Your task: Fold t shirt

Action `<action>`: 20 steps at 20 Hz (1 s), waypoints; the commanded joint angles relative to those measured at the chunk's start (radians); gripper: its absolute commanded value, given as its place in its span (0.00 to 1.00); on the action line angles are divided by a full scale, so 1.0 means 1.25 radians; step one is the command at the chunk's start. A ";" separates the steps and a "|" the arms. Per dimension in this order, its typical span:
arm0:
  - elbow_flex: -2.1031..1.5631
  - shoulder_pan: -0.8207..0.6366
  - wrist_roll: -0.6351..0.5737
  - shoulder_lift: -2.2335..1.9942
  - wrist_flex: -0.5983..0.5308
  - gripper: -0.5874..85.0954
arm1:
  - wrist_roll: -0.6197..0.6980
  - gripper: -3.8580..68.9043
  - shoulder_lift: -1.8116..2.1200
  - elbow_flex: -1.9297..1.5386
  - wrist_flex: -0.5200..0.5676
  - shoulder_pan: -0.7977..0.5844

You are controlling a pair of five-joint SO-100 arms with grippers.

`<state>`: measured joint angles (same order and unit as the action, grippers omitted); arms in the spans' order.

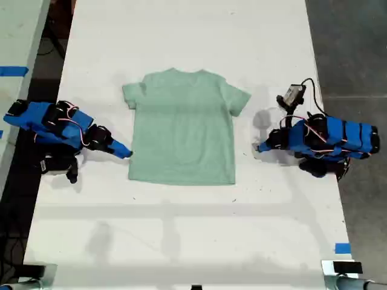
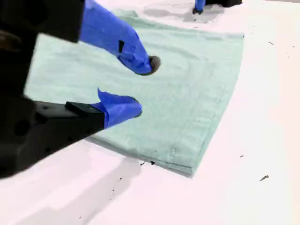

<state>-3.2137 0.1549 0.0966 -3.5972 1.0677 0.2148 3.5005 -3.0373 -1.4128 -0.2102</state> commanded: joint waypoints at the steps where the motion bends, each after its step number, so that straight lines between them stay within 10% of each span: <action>1: -0.005 0.007 0.012 -0.006 -0.005 0.14 | 0.012 0.07 0.005 -0.033 0.016 -0.064; 8: -0.005 0.007 0.012 -0.006 -0.005 0.14 | -0.296 0.04 0.007 -0.061 0.108 0.038; 14: -0.005 0.007 0.012 -0.006 -0.005 0.14 | 0.043 0.10 -0.253 0.404 -0.109 -0.271; 20: -0.005 0.006 0.012 -0.006 -0.005 0.14 | 0.310 0.38 -0.950 0.834 -0.025 -0.508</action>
<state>-3.2137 0.1549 0.0966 -3.5972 1.0677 0.5170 2.5679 -2.1552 -1.5186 -0.7685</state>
